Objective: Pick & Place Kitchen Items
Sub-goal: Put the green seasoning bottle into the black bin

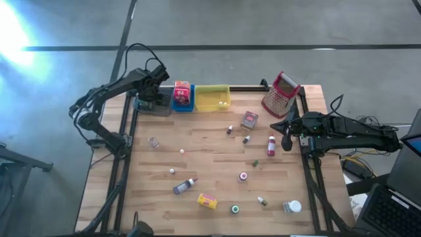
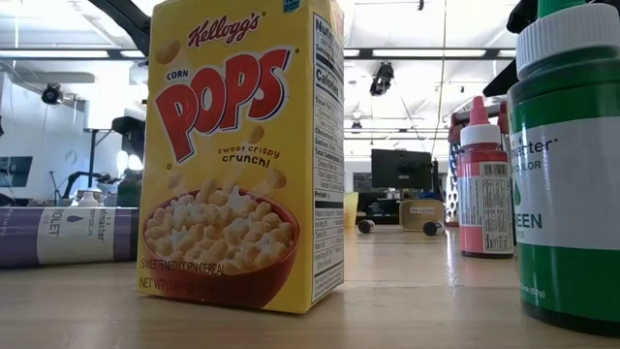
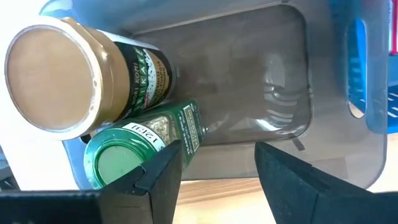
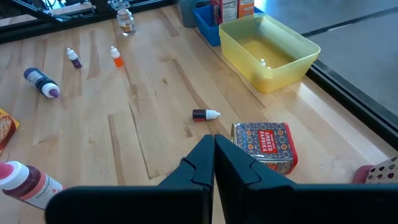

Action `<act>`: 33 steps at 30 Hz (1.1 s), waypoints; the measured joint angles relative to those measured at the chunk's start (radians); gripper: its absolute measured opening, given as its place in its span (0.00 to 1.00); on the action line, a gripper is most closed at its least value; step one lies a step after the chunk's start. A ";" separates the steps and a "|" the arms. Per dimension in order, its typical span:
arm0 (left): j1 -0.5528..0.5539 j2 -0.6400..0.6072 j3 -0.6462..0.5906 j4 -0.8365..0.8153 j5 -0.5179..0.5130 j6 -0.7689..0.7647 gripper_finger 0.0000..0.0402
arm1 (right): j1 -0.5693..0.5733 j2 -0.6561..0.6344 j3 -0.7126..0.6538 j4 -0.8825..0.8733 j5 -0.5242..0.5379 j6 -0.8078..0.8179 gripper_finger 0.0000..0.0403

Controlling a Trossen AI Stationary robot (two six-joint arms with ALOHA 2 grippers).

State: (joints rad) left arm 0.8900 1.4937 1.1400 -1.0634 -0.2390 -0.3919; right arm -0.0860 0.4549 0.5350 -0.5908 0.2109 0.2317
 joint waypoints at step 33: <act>0.020 -0.050 0.033 -0.059 0.156 0.227 0.51 | 0.000 0.000 0.000 0.000 0.000 0.000 0.02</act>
State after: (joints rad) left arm 0.9098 1.4441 1.1727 -1.1228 -0.0831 -0.1653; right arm -0.0856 0.4549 0.5350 -0.5908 0.2110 0.2317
